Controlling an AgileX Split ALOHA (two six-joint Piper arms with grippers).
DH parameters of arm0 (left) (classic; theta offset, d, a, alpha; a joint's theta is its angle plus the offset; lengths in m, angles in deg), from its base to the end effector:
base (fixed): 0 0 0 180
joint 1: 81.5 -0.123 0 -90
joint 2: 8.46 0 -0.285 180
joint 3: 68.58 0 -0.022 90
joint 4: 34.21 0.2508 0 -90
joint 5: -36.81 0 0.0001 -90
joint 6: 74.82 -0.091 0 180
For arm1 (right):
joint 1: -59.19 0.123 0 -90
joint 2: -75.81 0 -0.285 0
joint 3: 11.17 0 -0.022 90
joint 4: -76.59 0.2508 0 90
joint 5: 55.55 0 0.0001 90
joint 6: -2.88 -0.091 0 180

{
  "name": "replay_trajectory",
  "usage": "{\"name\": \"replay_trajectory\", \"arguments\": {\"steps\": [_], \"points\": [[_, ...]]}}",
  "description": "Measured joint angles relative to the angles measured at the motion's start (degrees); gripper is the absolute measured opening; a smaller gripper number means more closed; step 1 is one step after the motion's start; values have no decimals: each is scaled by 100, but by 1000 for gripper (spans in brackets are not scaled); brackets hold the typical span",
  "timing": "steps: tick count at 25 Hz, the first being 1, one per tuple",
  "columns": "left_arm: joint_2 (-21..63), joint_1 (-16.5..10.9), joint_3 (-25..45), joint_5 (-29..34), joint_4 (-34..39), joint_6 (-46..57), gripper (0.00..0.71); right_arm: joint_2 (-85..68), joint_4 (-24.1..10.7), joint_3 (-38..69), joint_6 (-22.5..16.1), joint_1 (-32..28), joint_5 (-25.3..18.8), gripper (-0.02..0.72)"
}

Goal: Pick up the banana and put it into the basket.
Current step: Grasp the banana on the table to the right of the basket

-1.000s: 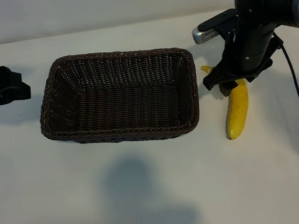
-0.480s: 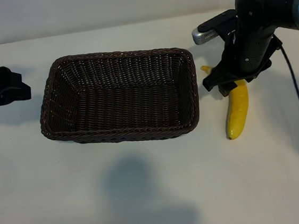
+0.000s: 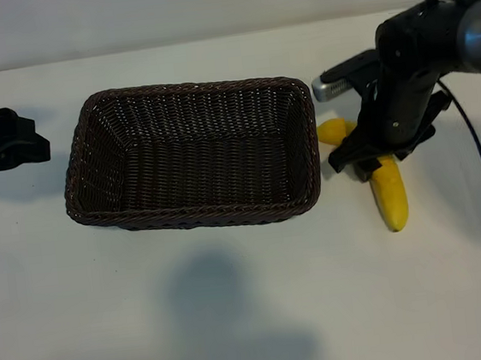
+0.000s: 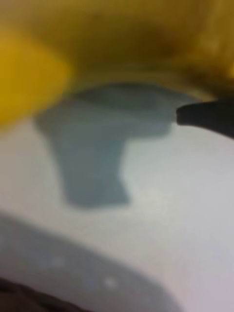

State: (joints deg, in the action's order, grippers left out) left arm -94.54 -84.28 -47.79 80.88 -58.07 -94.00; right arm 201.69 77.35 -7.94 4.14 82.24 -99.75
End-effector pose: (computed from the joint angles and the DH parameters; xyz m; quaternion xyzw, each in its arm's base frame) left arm 0.2735 -0.0124 0.2812 0.0285 0.9528 -0.1265 0.2746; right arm 0.3549 0.1519 0.1224 -0.2058 0.9768 0.0158 0.0564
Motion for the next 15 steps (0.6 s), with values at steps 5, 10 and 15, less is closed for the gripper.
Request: {"name": "replay_trajectory", "arguments": {"steps": [5,10,15], "points": [[0,0,0,4,0,-12,600,23,70,6,7,0,28,539],[0,0,0,4,0,-12,600,23,55,6,-49,0,42,415],[0,0,0,4,0,-12,600,23,13,6,-126,0,46,415]]}}
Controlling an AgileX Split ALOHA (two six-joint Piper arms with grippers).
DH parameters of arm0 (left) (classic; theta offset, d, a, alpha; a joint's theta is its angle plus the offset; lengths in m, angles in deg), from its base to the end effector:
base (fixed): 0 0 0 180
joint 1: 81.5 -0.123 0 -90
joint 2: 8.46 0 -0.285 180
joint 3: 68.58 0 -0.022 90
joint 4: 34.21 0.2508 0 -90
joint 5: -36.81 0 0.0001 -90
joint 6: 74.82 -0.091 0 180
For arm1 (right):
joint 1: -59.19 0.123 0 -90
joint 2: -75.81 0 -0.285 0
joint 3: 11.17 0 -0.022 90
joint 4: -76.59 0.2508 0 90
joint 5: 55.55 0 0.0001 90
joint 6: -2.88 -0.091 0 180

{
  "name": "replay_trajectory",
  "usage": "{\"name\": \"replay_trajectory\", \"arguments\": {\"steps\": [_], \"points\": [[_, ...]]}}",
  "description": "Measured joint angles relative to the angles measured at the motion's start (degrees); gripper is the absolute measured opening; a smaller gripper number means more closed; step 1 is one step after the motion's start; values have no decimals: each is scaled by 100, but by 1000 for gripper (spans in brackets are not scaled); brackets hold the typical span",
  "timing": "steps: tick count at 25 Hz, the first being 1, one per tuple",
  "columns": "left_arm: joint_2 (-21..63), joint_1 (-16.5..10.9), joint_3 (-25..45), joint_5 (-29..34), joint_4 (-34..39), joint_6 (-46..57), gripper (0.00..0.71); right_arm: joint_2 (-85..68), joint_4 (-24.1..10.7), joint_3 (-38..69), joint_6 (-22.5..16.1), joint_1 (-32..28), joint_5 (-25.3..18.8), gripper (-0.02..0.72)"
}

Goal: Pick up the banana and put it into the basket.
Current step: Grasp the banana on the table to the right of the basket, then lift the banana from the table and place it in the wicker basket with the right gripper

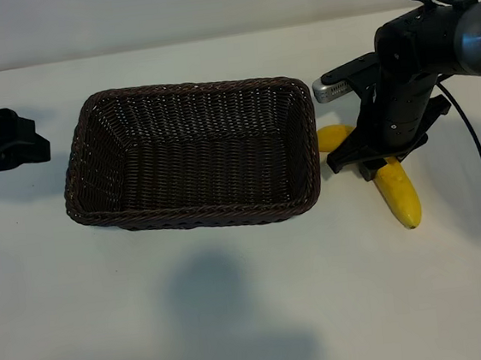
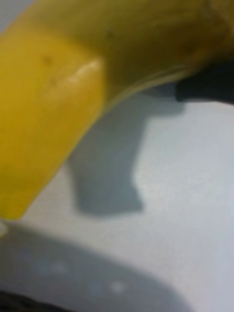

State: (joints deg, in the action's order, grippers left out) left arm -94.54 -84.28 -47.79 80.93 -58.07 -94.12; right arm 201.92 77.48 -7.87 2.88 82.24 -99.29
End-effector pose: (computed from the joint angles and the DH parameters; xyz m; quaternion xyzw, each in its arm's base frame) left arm 0.2734 -0.0124 0.2812 0.0296 0.9529 -0.1263 0.2743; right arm 0.3552 0.1522 0.1207 -0.1943 0.9791 0.0175 0.0574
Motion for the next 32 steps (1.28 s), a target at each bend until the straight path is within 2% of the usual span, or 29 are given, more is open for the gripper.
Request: {"name": "replay_trajectory", "arguments": {"steps": [5,13,17,22,24,26,32], "points": [[0,0,0,0,0,0,600,-31,-89,0,-137,0,0,415],[0,0,0,0,0,0,600,-455,-1136,-9,-885,-12,-12,415],[0,0,0,0,0,0,600,-732,-1261,-266,-1050,-125,-310,415],[0,0,0,2,0,6,600,-1195,-1280,-730,-1032,-171,-840,414],[0,0,0,2,0,6,600,-1406,-1187,-904,-937,-171,-1006,414],[0,0,0,7,0,6,599,-1557,-943,-995,-710,-171,-1105,414],[0,0,0,7,-5,6,599,-1704,543,-1029,578,-128,-1180,414]]}}
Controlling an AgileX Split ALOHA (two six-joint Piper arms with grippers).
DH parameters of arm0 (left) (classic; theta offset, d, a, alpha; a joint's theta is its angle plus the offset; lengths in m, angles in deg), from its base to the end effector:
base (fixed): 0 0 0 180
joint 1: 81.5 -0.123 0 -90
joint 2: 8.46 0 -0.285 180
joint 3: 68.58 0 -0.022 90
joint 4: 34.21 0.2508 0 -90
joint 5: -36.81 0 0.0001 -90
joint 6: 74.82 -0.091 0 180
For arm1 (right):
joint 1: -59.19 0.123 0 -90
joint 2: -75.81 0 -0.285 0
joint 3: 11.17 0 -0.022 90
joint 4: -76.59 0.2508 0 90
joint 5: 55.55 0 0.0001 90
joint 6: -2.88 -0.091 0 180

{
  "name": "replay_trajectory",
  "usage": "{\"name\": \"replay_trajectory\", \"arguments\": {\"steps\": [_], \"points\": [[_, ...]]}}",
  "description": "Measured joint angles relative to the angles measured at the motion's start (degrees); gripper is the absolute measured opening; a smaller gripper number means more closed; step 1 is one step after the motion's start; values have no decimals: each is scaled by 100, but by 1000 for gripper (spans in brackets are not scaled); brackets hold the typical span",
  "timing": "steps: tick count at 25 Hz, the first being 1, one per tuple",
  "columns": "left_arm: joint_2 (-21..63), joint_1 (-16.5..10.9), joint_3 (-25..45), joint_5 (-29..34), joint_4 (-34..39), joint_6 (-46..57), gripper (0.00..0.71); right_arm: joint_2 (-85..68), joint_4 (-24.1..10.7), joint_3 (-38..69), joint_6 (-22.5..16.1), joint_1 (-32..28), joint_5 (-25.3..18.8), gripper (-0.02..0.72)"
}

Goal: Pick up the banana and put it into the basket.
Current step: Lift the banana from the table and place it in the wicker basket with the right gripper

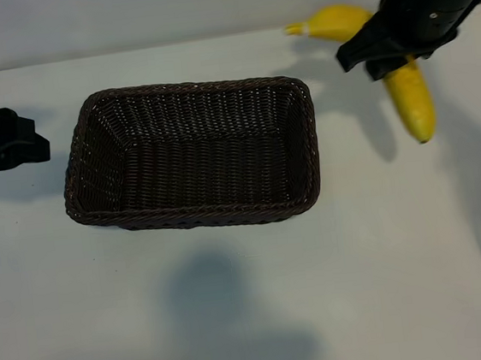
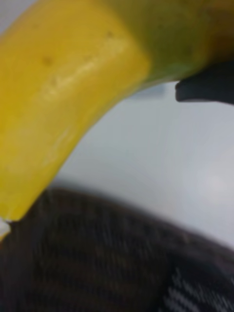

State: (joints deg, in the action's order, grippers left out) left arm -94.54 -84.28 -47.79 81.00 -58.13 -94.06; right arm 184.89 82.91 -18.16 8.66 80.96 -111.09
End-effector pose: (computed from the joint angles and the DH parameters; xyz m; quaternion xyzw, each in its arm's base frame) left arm 0.2734 -0.0125 0.2811 0.0289 0.9529 -0.1271 0.2738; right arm 0.3476 0.1477 0.2776 -0.2121 0.9565 0.0771 0.1848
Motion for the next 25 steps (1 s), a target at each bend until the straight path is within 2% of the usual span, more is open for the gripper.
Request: {"name": "replay_trajectory", "arguments": {"steps": [3,6,12,19,25], "points": [[0,0,0,6,0,0,599,0,531,-15,674,240,62,414],[0,0,0,18,0,0,599,0,710,-15,1008,566,234,414],[0,0,0,57,0,0,599,12,748,-36,1230,900,590,414],[0,0,0,96,0,-4,599,415,818,-607,1278,965,444,414],[0,0,0,101,0,-20,599,834,866,-952,1627,1310,336,414]]}}
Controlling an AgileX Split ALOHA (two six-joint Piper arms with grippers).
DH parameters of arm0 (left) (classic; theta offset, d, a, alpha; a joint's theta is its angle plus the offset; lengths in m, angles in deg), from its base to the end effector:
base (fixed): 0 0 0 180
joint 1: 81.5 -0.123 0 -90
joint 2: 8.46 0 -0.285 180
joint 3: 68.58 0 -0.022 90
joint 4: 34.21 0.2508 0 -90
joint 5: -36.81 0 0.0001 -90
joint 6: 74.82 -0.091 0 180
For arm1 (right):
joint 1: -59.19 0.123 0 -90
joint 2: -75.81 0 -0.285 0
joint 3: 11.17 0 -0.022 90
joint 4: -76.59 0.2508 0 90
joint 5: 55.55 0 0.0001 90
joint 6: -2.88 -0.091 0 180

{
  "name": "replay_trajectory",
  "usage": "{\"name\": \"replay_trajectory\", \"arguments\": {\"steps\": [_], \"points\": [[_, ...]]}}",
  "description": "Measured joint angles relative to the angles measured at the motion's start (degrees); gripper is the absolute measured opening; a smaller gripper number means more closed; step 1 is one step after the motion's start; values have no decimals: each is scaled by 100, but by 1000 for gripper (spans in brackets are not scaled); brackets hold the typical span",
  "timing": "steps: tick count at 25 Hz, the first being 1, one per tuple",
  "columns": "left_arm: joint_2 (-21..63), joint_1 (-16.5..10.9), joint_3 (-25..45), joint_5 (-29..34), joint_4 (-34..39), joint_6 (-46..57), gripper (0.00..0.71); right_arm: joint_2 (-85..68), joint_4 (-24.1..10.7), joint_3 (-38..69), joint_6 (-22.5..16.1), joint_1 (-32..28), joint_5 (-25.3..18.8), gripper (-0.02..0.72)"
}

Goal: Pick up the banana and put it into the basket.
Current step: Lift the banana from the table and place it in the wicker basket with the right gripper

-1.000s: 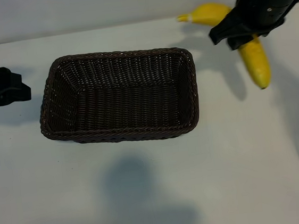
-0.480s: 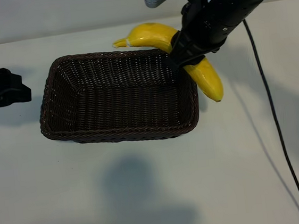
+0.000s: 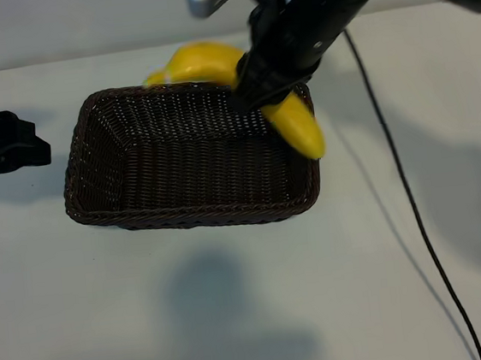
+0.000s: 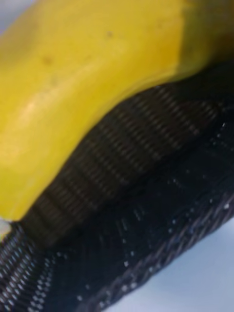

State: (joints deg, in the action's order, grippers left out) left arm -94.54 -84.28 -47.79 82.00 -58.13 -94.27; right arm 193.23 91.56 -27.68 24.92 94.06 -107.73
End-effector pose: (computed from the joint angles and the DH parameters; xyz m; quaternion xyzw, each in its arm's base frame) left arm 0.2720 -0.0130 0.2805 0.0325 0.9547 -0.1291 0.2660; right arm 0.3366 0.2572 0.2713 -0.4122 0.8734 0.1437 0.2160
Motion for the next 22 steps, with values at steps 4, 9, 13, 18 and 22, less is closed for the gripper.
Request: {"name": "replay_trajectory", "arguments": {"steps": [4,9,13,18,22], "points": [[0,0,0,0,0,0,599,237,42,-9,297,149,32,414],[0,0,0,0,0,0,599,277,244,-22,692,198,195,414],[0,0,0,0,0,0,599,277,381,-38,906,231,260,414],[0,0,0,0,0,0,599,277,470,-38,1073,322,415,414],[0,0,0,0,0,0,599,280,498,-38,1249,388,459,414]]}}
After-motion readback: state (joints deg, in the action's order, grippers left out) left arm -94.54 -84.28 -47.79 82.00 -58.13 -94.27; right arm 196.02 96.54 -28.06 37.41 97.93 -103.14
